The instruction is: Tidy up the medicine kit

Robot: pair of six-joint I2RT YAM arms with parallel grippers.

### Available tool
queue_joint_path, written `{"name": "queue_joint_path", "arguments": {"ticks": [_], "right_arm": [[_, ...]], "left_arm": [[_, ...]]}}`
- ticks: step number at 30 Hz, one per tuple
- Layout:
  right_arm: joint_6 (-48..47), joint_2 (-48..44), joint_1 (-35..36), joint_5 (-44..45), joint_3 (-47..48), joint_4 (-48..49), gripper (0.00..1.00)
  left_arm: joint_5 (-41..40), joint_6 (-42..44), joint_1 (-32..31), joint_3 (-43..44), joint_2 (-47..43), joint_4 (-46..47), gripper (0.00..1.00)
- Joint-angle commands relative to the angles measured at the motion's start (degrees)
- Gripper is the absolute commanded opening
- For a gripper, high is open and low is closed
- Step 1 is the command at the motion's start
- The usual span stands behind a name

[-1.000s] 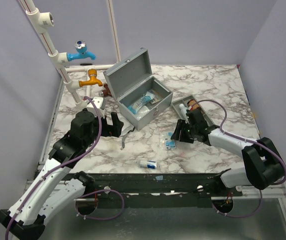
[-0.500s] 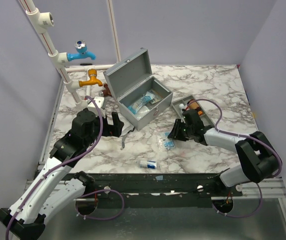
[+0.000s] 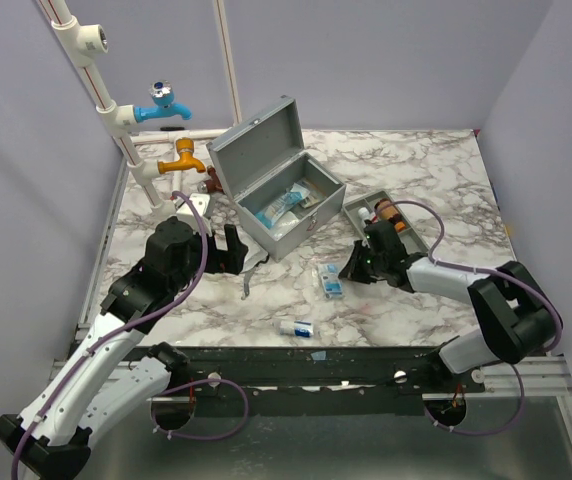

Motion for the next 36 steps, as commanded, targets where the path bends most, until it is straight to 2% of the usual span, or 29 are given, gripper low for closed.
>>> {"name": "queue_joint_path", "arguments": {"ticks": [1,16,36], "right_arm": [[0.7,-2.8,0.6,2.4,-1.8,-4.6,0.01],[-0.5,-14.7,0.5,6.4,5.9,-13.4,0.01],[-2.7,-14.8,0.6,10.6,16.9,-14.5,0.01]], "left_arm": [[-0.1,0.7,0.3,0.3,-0.7,0.0,0.98],[-0.2,0.7,0.4,0.3,-1.7,0.0,0.99],[-0.2,0.6,0.4,0.2,-2.9,0.1,0.99]]}}
